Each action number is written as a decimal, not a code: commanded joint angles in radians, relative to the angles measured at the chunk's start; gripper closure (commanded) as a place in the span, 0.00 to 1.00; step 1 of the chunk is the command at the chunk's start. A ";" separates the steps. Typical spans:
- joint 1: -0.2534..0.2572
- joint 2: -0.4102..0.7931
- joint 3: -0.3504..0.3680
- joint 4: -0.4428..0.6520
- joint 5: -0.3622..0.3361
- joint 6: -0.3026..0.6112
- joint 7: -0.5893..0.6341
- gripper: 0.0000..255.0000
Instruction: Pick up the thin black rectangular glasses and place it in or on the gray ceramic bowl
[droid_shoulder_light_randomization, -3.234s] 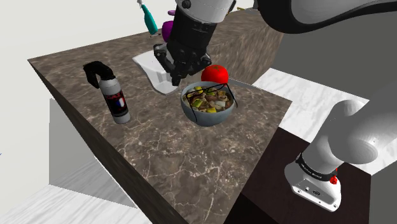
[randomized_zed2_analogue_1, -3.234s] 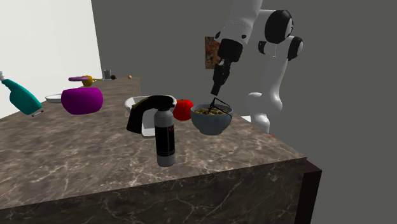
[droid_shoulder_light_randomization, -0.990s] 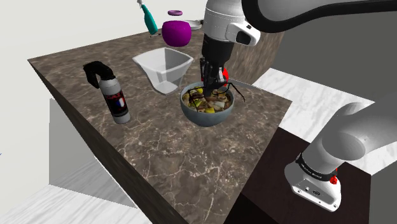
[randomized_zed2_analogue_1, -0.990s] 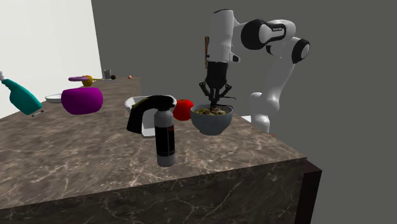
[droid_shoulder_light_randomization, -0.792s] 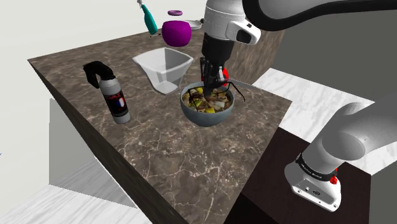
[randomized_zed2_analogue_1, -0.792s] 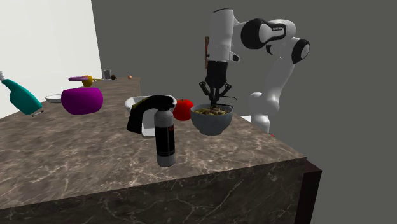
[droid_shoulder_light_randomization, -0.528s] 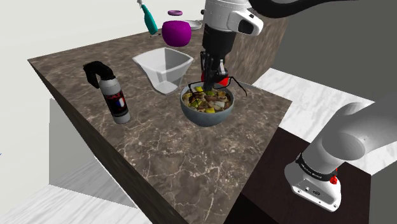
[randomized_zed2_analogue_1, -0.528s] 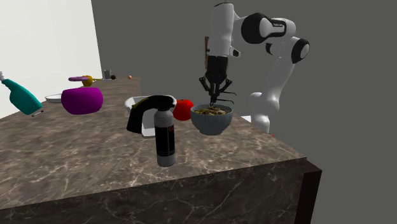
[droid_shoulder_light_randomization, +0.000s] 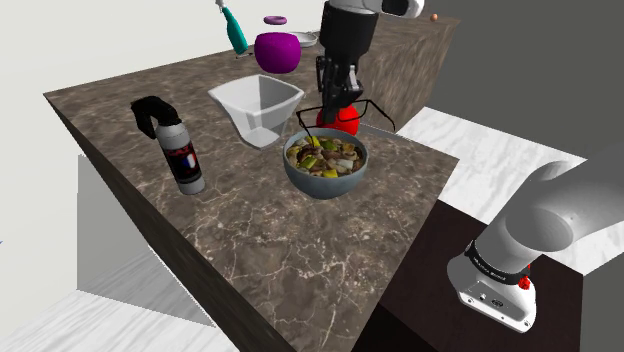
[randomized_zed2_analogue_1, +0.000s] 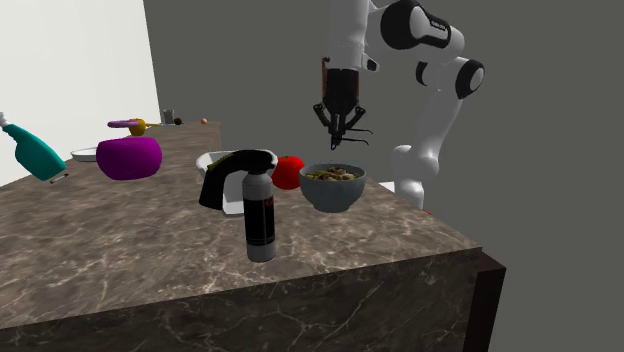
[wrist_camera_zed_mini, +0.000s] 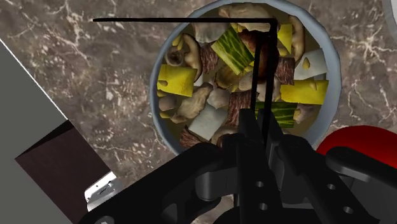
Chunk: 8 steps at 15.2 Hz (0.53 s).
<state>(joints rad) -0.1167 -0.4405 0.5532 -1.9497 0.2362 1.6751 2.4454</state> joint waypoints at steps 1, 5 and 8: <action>-0.003 0.008 -0.002 0.036 -0.005 -0.029 0.004 1.00; -0.016 0.041 -0.009 0.103 -0.023 -0.067 -0.002 1.00; -0.041 0.107 -0.024 0.176 -0.056 -0.084 -0.031 1.00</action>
<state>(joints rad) -0.1520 -0.3494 0.5331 -1.7857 0.1884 1.5890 2.4233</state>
